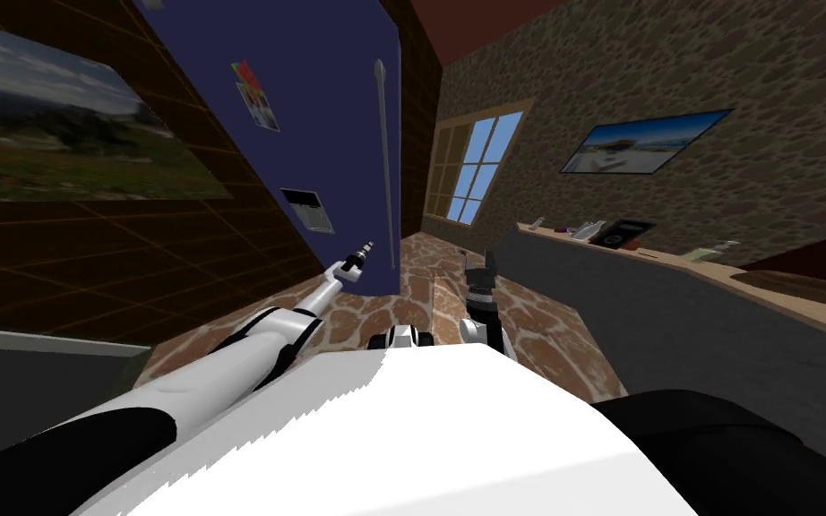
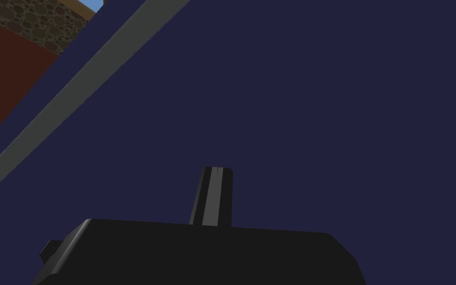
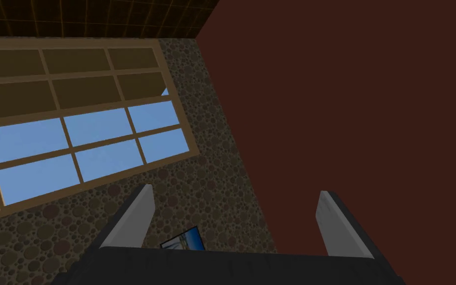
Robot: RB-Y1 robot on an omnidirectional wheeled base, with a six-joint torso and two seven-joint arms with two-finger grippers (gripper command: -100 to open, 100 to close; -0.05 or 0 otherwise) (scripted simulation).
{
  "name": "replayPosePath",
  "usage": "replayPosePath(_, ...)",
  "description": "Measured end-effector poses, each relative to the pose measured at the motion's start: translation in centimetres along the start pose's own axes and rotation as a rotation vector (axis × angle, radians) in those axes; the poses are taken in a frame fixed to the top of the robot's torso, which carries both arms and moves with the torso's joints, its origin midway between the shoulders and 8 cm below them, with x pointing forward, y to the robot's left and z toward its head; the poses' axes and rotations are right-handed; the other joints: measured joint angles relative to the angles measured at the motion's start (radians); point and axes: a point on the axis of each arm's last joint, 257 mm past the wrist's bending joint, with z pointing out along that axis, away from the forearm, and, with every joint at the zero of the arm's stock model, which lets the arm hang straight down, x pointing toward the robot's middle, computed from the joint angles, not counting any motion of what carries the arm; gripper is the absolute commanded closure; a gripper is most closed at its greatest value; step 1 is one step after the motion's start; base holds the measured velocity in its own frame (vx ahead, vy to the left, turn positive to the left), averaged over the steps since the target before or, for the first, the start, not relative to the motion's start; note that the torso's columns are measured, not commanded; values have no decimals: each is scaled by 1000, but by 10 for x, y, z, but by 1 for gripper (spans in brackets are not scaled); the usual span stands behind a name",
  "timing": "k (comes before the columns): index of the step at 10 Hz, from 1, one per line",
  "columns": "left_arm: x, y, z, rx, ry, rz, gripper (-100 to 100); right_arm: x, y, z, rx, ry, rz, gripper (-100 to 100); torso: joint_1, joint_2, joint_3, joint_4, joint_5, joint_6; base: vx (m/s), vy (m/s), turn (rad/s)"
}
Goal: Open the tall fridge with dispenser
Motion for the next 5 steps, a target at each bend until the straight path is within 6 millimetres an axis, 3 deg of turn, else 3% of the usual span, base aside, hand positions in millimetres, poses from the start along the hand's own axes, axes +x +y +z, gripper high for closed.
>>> replayPosePath(1, -6, 3, -1, -3, -18, -8, 100, 0, 0, 0, 0, 0, 0, 0, -2, -5, -3, -1, 0, 0, -207, 94, -405)
replayPosePath(2, -24, 21, -12, -33, -45, 5, 100, 0, 0, 0, 0, 0, 0, 0, -1, -2, -2, -1, 0, -1, -261, 132, -428)
replayPosePath(3, -43, 32, -15, -57, -73, 12, 100, 0, 0, 0, 0, 0, 0, 0, 1, 0, 0, 0, 0, 0, -155, 121, -409)
replayPosePath(5, -55, 39, -19, -68, -97, 7, 100, 0, 0, 0, 1, 0, 0, 0, -3, -12, -7, -3, -1, 0, -84, 63, -363)
